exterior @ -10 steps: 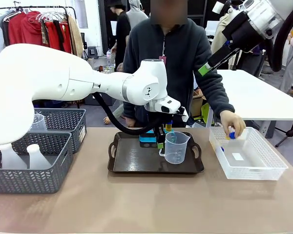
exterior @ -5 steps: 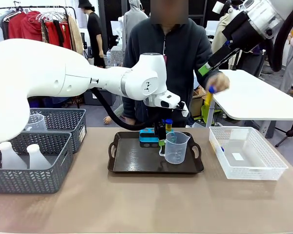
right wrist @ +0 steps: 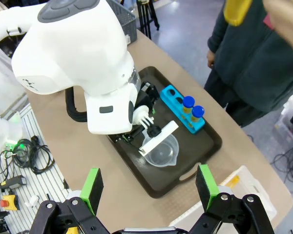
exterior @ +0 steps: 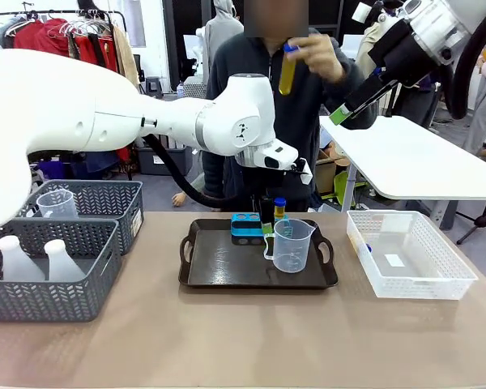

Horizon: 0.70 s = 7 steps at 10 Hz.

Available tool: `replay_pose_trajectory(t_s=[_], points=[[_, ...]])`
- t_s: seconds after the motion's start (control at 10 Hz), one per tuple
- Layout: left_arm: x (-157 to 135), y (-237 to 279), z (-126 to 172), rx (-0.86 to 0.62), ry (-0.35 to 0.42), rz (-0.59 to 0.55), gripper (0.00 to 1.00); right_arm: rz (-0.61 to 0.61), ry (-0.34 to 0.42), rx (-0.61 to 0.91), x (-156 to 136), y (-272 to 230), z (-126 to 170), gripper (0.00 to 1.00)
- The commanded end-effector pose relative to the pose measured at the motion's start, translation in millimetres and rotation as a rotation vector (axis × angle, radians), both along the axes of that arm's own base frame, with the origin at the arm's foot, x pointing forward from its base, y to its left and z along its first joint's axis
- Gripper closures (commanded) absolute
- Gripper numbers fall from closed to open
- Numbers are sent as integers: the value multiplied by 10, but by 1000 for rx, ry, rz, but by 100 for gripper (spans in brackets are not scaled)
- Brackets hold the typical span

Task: Prepare the laboratory tools.
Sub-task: Pick up one Small flask and place it on the Handle tray.

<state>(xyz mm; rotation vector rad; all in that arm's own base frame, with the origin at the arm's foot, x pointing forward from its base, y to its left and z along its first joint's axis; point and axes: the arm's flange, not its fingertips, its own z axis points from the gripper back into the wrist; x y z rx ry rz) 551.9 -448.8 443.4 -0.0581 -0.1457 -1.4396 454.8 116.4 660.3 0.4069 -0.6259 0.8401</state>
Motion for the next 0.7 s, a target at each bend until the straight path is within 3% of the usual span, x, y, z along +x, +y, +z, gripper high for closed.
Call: replay_pose_trajectory(t_s=[0.0, 0.2, 0.6], points=[[-118, 150, 88, 0, 4, 24, 0, 2, -5, 9, -1, -11, 9, 0], [-133, 279, 206, -7, -45, 55, 0, 2, -5, 9, -1, -11, 9, 0], [-486, 781, 833, -39, -75, 197, 0, 2, -5, 9, -1, -11, 9, 0]])
